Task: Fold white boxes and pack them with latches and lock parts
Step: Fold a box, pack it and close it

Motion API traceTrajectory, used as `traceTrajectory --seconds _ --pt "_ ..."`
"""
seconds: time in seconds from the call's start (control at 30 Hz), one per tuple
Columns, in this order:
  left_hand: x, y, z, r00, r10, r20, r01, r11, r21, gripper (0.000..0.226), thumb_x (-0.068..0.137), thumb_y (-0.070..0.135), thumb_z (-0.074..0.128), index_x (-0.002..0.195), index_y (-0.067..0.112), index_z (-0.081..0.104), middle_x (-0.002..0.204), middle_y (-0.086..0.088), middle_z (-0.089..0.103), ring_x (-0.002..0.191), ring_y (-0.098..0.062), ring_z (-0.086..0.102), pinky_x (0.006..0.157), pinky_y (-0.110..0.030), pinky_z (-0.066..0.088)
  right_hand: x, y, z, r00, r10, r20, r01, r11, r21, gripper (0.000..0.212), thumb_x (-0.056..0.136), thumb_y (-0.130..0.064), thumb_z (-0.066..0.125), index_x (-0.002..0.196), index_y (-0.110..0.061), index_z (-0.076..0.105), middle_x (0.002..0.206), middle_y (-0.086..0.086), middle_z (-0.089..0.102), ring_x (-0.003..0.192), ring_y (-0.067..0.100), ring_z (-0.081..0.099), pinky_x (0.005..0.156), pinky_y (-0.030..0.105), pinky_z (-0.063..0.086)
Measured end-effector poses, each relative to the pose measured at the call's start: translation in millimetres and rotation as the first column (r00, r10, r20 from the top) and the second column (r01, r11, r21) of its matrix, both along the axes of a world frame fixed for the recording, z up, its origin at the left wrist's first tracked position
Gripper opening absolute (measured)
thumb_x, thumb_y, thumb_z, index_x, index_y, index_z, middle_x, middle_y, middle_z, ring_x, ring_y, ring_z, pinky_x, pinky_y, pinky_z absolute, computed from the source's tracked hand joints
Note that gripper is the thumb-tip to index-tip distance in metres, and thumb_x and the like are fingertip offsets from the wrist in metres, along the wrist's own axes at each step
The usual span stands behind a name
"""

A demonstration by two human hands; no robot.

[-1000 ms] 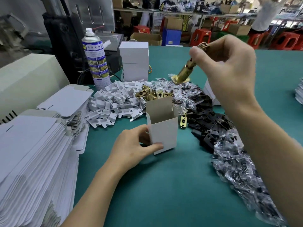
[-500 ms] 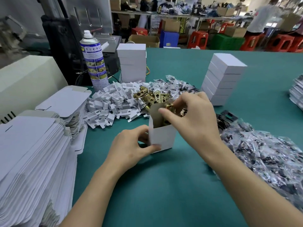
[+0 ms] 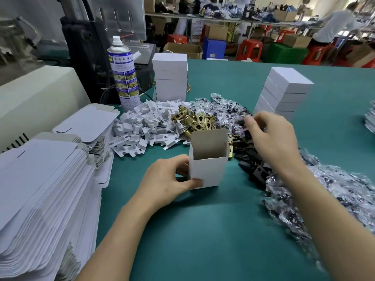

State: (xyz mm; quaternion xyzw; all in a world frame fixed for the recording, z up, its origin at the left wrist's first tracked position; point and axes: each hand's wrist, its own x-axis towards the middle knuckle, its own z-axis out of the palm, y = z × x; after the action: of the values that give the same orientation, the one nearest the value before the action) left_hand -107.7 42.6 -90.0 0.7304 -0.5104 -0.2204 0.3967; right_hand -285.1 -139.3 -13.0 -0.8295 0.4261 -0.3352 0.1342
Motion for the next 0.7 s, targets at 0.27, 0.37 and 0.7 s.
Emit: traceTrajectory --seconds 0.27,0.37,0.7 --pt "-0.2 0.8 0.9 1.000 -0.002 -0.011 0.002 1.000 0.000 0.035 0.078 0.036 0.087 0.110 0.041 0.074 0.098 0.024 0.078 0.095 0.007 0.072 0.094 -0.038 0.058 12.1 -37.2 -27.2 0.718 0.141 -0.681 -0.101 0.990 0.098 0.037 0.092 -0.032 0.073 0.127 -0.022 0.069 0.126 0.011 0.062 0.119 0.033 0.056 0.098 0.042 0.051" --pt "-0.2 0.6 0.7 1.000 0.003 -0.018 -0.003 1.000 0.002 0.035 0.079 0.037 0.087 0.111 0.041 0.074 0.099 0.024 0.078 0.096 0.007 0.072 0.094 -0.039 0.058 15.3 -42.8 -36.8 0.710 0.067 -0.701 -0.105 0.994 -0.011 0.032 0.092 -0.027 0.070 0.125 -0.023 0.070 0.123 0.010 0.058 0.119 0.033 0.055 0.093 0.040 0.051" --pt "-1.2 1.3 1.0 1.000 -0.001 0.010 0.001 1.000 -0.006 0.034 0.082 0.034 0.087 0.113 0.041 0.074 0.099 0.023 0.077 0.096 0.006 0.071 0.092 -0.038 0.058 17.7 -50.7 -39.0 0.663 0.031 -0.748 -0.271 0.941 -0.202 0.025 0.100 -0.039 0.060 0.113 -0.024 0.076 0.110 0.003 0.054 0.109 0.028 0.052 0.083 0.038 0.043"
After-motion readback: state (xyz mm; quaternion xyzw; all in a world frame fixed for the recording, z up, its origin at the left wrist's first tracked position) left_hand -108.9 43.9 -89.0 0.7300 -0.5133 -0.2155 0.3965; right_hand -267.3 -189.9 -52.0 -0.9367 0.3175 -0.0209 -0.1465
